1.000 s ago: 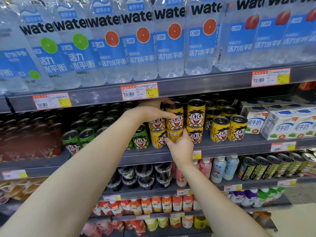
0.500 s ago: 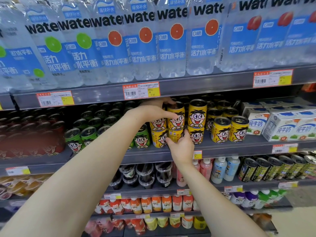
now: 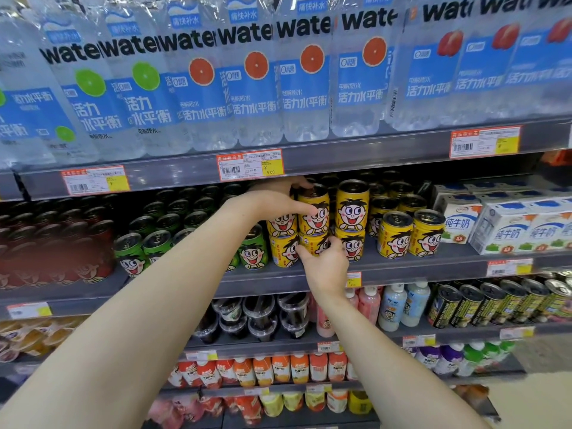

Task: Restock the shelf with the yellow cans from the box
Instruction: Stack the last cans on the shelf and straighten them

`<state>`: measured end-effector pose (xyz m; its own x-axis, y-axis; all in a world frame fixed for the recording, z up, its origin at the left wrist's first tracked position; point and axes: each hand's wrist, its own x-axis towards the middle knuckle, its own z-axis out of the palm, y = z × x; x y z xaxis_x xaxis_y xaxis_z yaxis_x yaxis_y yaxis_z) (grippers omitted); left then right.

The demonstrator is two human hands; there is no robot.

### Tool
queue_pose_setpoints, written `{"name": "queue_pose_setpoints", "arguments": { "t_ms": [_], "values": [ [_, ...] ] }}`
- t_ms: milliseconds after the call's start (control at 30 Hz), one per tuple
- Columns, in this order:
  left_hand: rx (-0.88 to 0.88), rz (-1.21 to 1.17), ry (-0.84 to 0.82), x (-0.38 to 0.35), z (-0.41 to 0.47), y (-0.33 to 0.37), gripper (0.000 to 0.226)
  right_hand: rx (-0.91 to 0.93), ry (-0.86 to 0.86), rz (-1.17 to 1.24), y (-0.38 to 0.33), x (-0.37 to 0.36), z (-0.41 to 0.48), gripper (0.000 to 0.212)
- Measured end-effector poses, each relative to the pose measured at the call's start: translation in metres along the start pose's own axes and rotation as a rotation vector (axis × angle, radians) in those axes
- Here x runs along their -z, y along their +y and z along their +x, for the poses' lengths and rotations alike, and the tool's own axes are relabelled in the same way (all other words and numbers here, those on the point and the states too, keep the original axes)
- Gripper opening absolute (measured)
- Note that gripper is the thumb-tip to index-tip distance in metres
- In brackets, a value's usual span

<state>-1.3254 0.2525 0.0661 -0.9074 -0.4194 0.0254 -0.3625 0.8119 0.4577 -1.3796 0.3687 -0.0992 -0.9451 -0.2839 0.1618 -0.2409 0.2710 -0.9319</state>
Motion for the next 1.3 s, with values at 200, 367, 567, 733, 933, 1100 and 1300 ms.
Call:
{"name": "queue_pose_setpoints", "arguments": {
  "t_ms": [200,367,567,733,933,1100,1300],
  "values": [
    [0.013,-0.025,0.012,-0.002,-0.002,0.001,0.070,0.006,0.009,0.015,0.002,0.003,0.000,0.054],
    [0.030,-0.021,0.013,0.000,-0.003,0.003,0.069,-0.057,0.038,0.030,-0.003,0.002,-0.003,0.068],
    [0.036,-0.055,0.013,0.000,-0.004,0.002,0.068,0.061,-0.046,0.002,0.003,-0.006,-0.008,0.061],
    [0.041,-0.061,0.013,0.000,-0.004,0.003,0.068,-0.022,0.004,0.077,0.004,0.000,-0.006,0.061],
    [0.056,-0.059,0.000,0.000,-0.003,0.002,0.069,-0.041,0.024,0.058,0.006,-0.003,-0.007,0.062],
    [0.056,-0.064,-0.009,0.001,-0.003,0.002,0.070,0.025,-0.023,0.001,0.004,-0.006,-0.003,0.055],
    [0.028,-0.049,0.009,-0.003,-0.001,0.007,0.067,-0.125,0.070,0.120,-0.009,-0.005,-0.011,0.051]
  ]
}}
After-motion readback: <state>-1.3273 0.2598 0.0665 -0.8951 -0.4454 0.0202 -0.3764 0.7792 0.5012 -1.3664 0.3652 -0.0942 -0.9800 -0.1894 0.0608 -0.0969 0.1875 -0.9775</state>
